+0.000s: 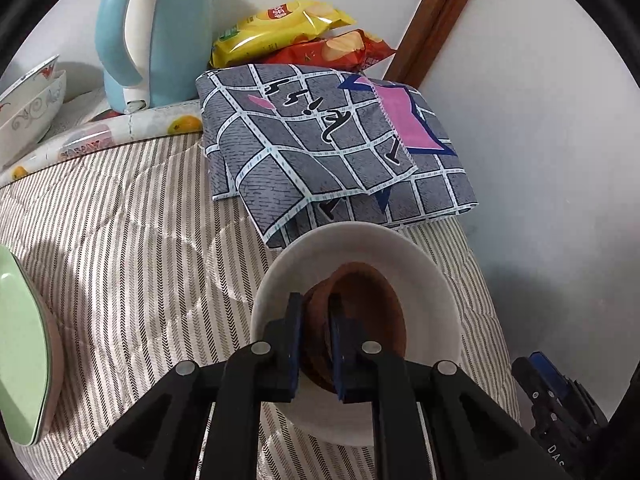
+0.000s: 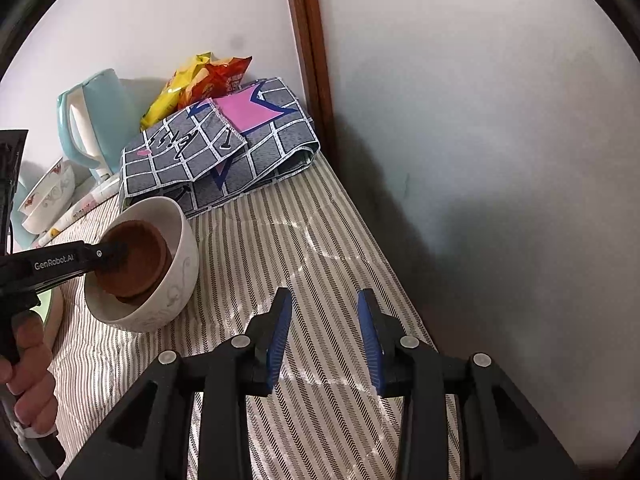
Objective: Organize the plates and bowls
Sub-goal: 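Lower the left gripper's brown bowl onto the other inside the white bowl, open, then close both grippers on the white bowl rim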
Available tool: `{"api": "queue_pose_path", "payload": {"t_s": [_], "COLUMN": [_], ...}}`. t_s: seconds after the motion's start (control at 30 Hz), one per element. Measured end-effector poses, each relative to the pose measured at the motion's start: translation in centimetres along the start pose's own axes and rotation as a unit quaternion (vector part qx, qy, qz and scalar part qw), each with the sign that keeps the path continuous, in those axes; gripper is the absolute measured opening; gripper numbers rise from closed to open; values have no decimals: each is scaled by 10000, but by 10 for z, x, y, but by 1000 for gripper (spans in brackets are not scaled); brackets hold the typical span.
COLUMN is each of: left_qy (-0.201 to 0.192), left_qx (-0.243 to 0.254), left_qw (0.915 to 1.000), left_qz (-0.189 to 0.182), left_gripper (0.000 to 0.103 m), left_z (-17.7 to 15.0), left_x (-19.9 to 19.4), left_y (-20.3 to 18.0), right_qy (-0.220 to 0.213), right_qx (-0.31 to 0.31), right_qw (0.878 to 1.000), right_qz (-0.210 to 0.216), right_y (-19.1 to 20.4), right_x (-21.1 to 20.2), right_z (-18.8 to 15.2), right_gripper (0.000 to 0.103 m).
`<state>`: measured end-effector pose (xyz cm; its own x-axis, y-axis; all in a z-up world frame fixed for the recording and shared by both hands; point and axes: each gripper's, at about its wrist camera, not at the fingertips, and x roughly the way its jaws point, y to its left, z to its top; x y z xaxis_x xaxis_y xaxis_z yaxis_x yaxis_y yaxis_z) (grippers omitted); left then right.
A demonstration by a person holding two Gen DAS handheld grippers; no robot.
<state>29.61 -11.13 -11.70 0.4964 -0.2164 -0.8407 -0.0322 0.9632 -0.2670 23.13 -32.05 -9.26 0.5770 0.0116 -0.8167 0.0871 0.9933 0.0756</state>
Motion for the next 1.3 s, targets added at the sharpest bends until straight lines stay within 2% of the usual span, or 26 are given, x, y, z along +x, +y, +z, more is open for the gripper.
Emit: {"api": "queue_pose_path", "payload": {"t_s": [0.07,0.13,0.3,0.43,0.57,0.8,1.07,1.23,1.3], "left_qy": [34,94,31,-109,-213,-104,-18,106,168], "left_qx": [18,28,121,82,44,-98,-89,-112,-66], "left_qw": [10000,9999,9999,9998,9998,9997,9999,9999,9998], "left_qz": [-35,-91,-108,-132,30,183,74,-33,42], "left_gripper": [14,21,31,31,35,35,35,35,35], "left_z": [0,1,1,0,2,1,-1,-2,-1], "left_x": [0,-1,-14,-29,-39,-40,-33,-21,-16], "left_y": [0,0,-2,3,14,34,36,39,39], "right_qy": [9,14,-23,-7,38,24,100,216,295], "right_qx": [-15,-17,-23,-43,-35,-259,-362,-504,-566], "right_qw": [10000,10000,10000,9999,9991,9984,9969,9963,9959], "right_qz": [-9,-13,6,133,419,503,689,662,639], "right_y": [0,0,3,9,20,46,65,78,82], "right_x": [0,-1,-7,-8,-8,-6,3,17,24], "right_z": [-1,-1,0,3,7,22,34,38,37], "right_gripper": [35,35,36,38,38,38,38,38,35]}}
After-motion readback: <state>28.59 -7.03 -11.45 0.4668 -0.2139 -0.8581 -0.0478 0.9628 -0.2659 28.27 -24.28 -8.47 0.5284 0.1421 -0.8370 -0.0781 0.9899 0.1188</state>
